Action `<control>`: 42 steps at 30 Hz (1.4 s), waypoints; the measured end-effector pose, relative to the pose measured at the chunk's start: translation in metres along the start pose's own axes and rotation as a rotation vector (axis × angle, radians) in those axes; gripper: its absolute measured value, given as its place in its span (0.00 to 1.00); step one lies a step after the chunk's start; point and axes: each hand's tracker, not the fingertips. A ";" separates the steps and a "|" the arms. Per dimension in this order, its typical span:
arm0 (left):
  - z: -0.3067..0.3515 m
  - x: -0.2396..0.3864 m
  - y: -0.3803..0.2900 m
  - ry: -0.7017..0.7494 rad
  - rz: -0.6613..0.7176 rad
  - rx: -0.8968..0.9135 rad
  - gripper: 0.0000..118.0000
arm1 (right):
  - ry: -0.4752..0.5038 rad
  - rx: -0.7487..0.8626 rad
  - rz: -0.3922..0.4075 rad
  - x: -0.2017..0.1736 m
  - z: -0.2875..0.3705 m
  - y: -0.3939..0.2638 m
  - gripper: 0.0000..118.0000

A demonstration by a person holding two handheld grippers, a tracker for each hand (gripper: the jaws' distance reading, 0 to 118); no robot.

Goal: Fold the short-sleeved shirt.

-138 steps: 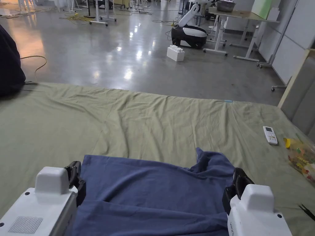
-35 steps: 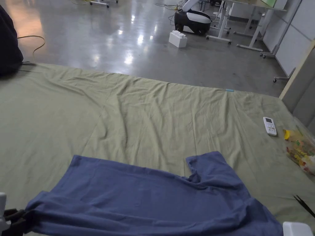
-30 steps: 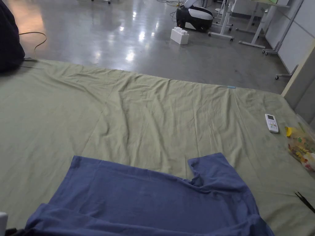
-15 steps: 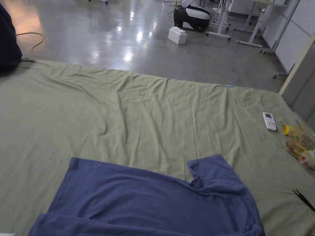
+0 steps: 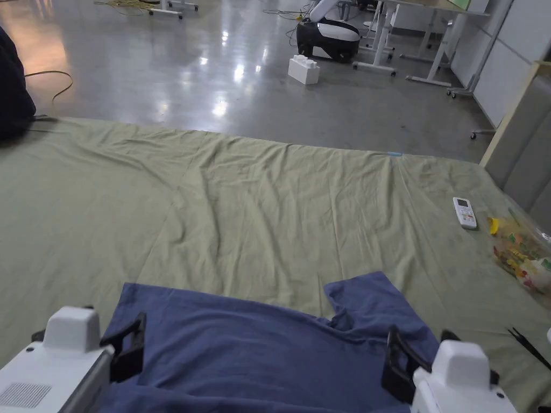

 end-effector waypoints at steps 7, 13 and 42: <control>0.003 0.015 0.034 0.053 0.000 0.181 0.11 | -0.015 0.242 0.017 -0.026 0.003 0.042 0.09; 0.003 0.011 0.043 0.025 -0.024 0.181 0.00 | -0.007 0.275 0.034 -0.034 -0.001 0.060 0.00; -0.275 -0.075 0.009 -0.105 0.104 -0.685 0.59 | -0.012 0.041 0.083 -0.025 -0.080 0.023 0.00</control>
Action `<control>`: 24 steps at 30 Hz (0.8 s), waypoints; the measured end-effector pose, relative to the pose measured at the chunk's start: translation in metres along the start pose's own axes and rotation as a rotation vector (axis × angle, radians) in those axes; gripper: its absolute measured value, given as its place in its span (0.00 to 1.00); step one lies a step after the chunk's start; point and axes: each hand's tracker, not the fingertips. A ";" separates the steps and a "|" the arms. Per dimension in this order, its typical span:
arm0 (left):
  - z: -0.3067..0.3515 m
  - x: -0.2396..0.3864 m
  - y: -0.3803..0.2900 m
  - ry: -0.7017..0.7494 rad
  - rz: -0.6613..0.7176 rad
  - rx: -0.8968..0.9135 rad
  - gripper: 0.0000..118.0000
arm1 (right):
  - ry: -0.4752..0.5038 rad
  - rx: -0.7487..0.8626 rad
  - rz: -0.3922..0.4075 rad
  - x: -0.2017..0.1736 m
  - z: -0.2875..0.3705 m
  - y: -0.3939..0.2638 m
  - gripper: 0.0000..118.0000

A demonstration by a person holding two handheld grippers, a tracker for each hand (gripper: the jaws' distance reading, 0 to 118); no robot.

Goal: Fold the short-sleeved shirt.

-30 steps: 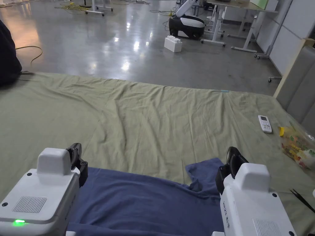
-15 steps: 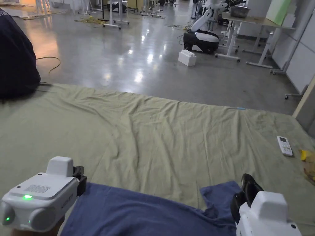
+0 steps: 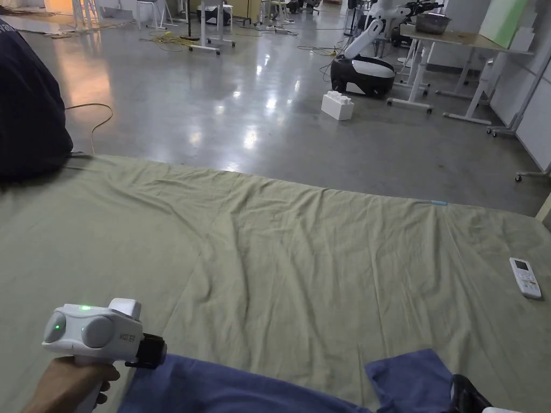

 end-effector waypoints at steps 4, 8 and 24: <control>-0.026 0.006 -0.002 0.066 -0.035 -0.059 0.58 | -0.008 -0.050 -0.012 0.008 -0.008 -0.012 0.00; -0.026 0.023 -0.007 0.121 -0.127 -0.020 0.28 | -0.025 -0.091 -0.013 0.018 -0.011 -0.022 0.00; 0.028 0.051 -0.027 0.050 -0.209 0.067 0.04 | 0.059 -0.710 -0.039 0.117 -0.163 -0.046 0.55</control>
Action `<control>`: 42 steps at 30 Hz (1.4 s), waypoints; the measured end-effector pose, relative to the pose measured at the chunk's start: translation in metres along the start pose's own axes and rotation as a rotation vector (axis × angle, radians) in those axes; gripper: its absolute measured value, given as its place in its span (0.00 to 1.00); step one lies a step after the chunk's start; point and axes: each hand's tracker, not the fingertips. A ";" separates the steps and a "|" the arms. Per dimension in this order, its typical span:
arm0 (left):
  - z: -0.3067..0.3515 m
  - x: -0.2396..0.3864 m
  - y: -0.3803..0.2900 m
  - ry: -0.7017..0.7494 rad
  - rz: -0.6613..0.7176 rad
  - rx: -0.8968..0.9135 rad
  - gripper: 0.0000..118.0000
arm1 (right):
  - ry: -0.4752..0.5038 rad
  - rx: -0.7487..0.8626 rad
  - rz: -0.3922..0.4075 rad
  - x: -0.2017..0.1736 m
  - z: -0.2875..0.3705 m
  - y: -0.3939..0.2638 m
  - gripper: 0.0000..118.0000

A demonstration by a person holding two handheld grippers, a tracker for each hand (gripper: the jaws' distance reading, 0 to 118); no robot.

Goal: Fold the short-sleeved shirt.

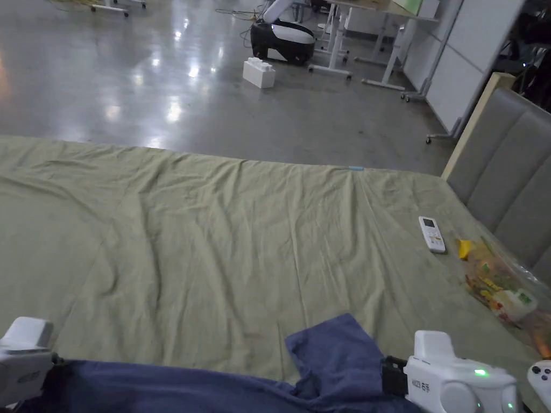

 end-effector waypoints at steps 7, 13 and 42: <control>0.002 -0.008 -0.010 -0.003 0.027 0.018 0.04 | 0.015 -0.141 0.012 0.009 -0.060 0.028 0.69; -0.012 -0.010 -0.016 -0.004 0.048 0.003 0.04 | 0.026 -0.243 0.013 -0.003 -0.088 0.026 0.62; 0.090 -0.028 -0.050 -0.060 0.115 0.201 0.04 | 0.064 0.114 -0.058 0.021 0.106 -0.024 0.00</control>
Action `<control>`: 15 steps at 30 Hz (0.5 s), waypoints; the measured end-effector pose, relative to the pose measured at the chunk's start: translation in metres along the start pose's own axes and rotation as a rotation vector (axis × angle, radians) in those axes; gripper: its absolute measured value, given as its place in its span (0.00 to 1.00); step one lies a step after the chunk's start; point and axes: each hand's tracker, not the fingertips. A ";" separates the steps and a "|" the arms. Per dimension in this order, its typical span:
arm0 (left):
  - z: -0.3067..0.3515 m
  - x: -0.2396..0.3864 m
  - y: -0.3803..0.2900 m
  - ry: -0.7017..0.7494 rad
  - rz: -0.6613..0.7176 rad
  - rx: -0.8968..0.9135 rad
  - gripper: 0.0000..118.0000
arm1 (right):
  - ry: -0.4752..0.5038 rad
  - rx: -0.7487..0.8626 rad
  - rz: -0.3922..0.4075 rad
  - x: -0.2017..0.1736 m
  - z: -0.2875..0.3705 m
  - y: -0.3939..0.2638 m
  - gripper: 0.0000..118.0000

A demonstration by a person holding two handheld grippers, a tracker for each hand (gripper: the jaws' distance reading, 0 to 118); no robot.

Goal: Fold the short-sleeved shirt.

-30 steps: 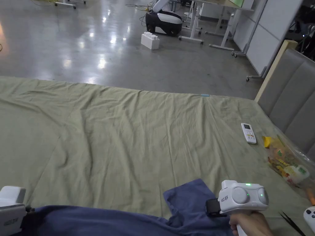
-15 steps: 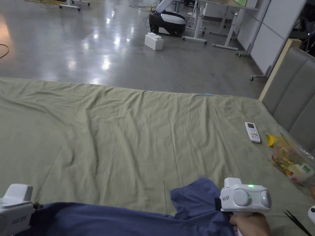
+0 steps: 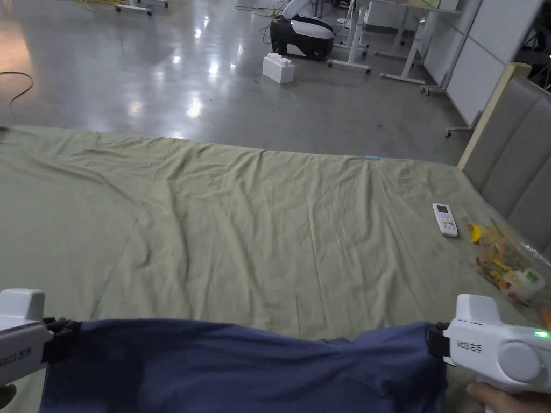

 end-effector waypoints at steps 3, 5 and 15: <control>0.026 -0.006 -0.010 -0.015 0.012 0.027 0.04 | -0.007 0.024 0.013 0.004 0.031 -0.017 0.00; 0.044 -0.009 -0.019 -0.022 0.017 0.052 0.04 | -0.012 0.034 0.012 0.005 0.053 -0.030 0.00; 0.094 -0.027 -0.079 -0.043 0.019 0.033 0.04 | -0.063 -0.032 0.021 0.009 0.111 -0.113 0.00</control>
